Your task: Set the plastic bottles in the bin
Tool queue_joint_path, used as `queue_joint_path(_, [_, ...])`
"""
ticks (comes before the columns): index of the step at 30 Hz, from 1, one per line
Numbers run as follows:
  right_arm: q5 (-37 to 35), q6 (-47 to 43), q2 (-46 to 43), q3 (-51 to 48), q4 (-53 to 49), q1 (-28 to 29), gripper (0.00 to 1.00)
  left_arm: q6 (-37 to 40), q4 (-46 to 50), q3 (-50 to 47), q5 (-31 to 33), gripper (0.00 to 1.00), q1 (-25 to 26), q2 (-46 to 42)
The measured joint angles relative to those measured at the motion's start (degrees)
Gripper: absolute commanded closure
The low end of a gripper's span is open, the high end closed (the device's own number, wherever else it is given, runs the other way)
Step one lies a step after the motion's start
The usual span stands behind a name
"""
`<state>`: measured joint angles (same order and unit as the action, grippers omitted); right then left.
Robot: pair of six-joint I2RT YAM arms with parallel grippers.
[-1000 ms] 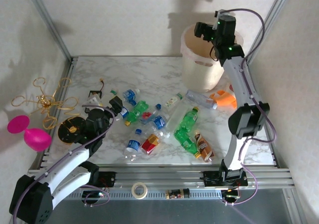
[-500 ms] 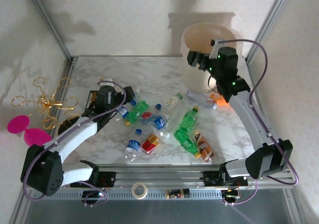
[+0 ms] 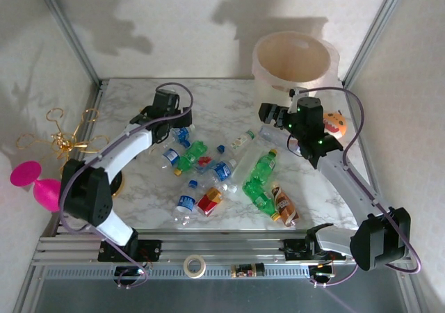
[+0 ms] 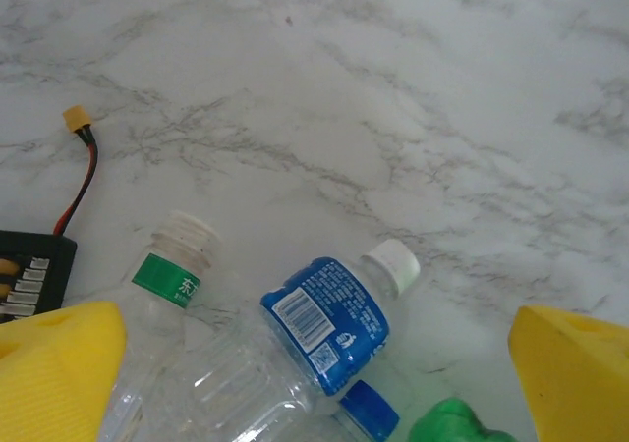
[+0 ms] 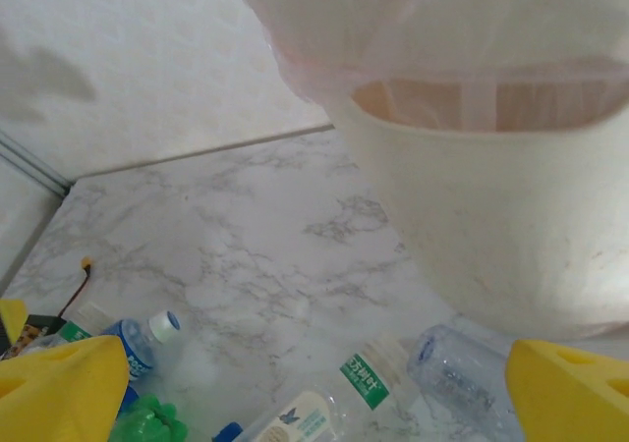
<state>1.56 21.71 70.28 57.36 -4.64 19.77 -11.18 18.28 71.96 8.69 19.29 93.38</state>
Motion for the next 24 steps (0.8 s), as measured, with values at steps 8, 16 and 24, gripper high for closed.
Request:
queue_joint_path(8, [-1.3, 0.0, -1.8, -3.3, 2.6, 0.0, 0.01, 8.7, 8.0, 5.2, 0.3, 0.00, -0.9, 9.8])
queue_joint_path(16, [-2.4, 0.0, -2.7, -6.2, 3.3, 0.0, 0.01, 11.9, 10.3, 5.7, -1.0, 0.00, -1.4, 12.9])
queue_joint_path(24, [-3.6, 0.0, -3.7, -7.1, 3.4, 0.0, 0.01, 12.7, 10.3, 5.7, -3.7, 0.01, -2.3, 14.1])
